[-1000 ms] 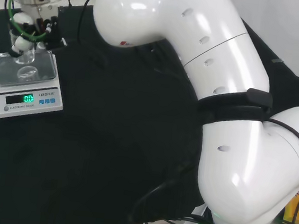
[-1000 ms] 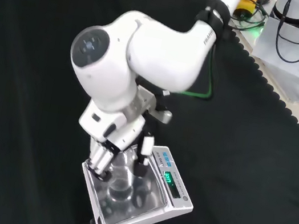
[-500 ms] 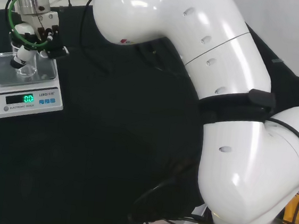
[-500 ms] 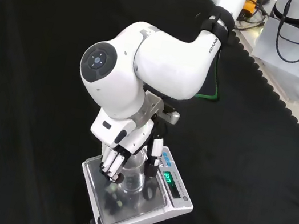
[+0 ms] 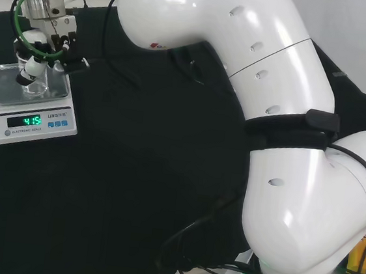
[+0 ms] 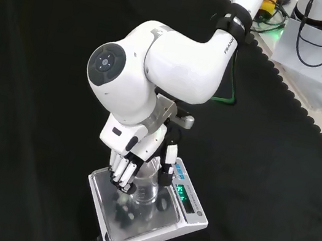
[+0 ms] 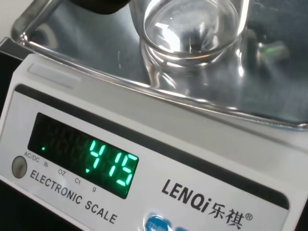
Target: Put the beaker on the electronic balance.
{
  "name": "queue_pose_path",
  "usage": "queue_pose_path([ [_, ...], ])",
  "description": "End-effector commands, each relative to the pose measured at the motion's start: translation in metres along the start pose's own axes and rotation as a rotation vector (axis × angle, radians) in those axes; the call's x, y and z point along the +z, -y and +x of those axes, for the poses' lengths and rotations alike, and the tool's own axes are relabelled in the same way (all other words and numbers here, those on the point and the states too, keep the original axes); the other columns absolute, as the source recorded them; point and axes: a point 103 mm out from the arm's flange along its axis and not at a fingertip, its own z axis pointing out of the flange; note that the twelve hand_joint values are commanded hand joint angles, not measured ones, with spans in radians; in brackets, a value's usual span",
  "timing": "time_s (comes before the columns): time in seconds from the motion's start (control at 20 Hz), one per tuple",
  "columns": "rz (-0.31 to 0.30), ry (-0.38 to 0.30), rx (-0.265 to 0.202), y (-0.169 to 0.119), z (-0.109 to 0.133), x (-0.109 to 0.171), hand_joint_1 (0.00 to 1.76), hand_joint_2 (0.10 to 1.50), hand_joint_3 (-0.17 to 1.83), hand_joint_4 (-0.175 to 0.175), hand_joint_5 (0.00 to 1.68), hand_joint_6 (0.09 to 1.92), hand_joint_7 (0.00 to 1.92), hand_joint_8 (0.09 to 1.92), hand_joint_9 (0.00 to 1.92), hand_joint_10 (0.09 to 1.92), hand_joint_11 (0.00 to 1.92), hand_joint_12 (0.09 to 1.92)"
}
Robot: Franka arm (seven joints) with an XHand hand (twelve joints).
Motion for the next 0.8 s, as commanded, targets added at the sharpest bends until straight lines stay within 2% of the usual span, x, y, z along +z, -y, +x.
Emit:
queue_pose_path([
  [0.05, -0.01, -0.01, -0.011, 0.003, -0.005, -0.005, 0.86, 0.91, -0.17, 0.015, 0.06, 0.47, 0.13, 0.95, 0.38, 0.93, 0.15, 1.49],
  [0.15, -0.024, -0.018, -0.012, 0.005, -0.007, -0.008, 0.77, 0.85, -0.17, 0.049, 0.02, 0.14, 0.03, 0.73, 0.19, 0.93, 0.04, 1.5],
  [0.2, -0.032, -0.024, -0.011, 0.006, -0.009, -0.01, 0.73, 0.83, -0.16, 0.064, 0.01, 0.09, 0.01, 0.56, 0.11, 0.93, 0.02, 1.48],
  [0.3, -0.05, -0.029, -0.009, 0.008, -0.012, -0.015, 0.69, 0.79, -0.15, 0.089, 0.0, 0.09, 0.0, 0.22, 0.03, 0.87, 0.0, 1.41],
  [0.35, -0.059, -0.03, -0.008, 0.009, -0.014, -0.018, 0.67, 0.78, -0.14, 0.096, 0.0, 0.09, 0.0, 0.12, 0.01, 0.82, 0.0, 1.36],
  [0.5, -0.076, -0.026, -0.005, 0.014, -0.019, -0.031, 0.64, 0.75, -0.11, 0.107, 0.0, 0.09, 0.0, 0.09, 0.0, 0.73, 0.0, 1.27],
  [0.8, -0.122, -0.013, 0.006, 0.03, -0.031, -0.065, 0.62, 0.74, -0.1, 0.112, 0.0, 0.09, 0.0, 0.09, 0.0, 0.71, 0.0, 1.25],
])
